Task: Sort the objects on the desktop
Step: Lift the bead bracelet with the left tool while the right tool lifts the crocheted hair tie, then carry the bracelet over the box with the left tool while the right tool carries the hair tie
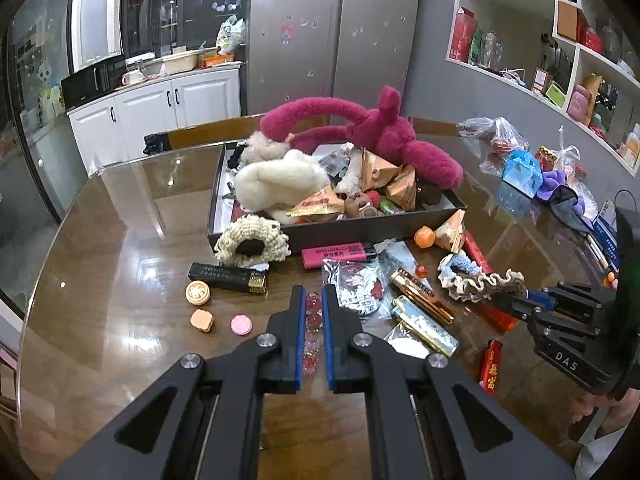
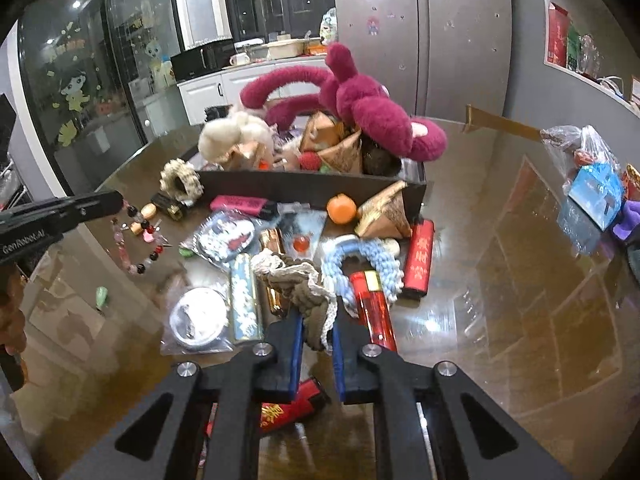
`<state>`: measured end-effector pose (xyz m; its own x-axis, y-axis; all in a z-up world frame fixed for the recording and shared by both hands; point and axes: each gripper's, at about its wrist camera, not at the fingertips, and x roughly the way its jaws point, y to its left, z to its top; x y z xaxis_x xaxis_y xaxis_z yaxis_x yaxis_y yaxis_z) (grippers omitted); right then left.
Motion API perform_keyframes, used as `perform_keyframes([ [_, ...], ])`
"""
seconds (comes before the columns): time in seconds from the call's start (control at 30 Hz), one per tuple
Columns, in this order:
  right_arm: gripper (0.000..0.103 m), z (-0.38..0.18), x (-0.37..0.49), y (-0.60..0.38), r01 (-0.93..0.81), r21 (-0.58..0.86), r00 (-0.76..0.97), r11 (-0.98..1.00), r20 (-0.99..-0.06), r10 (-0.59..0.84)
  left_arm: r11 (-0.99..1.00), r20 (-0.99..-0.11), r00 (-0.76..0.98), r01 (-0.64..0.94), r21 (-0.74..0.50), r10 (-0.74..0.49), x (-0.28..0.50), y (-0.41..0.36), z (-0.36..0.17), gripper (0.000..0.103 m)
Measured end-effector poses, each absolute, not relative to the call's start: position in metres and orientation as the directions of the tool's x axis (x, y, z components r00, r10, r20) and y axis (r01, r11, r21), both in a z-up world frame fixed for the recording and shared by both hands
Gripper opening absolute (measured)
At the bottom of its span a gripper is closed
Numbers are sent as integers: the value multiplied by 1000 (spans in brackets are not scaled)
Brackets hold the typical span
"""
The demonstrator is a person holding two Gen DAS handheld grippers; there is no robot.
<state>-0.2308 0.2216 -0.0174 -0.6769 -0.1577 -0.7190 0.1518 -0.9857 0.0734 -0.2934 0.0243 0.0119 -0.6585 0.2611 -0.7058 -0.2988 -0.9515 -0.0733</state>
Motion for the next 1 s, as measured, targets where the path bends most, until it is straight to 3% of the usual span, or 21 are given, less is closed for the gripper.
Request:
perform_keyframes([
  [0.5, 12, 33, -243, 209, 208, 61, -726, -976, -659, -196, -953, -689, -679, -296, -59, 253, -307, 44, 37, 8],
  [1.0, 12, 60, -291, 193, 270, 29, -717, -962, -661, -221, -943, -678, -678, -323, -73, 285, -355, 77, 49, 8],
])
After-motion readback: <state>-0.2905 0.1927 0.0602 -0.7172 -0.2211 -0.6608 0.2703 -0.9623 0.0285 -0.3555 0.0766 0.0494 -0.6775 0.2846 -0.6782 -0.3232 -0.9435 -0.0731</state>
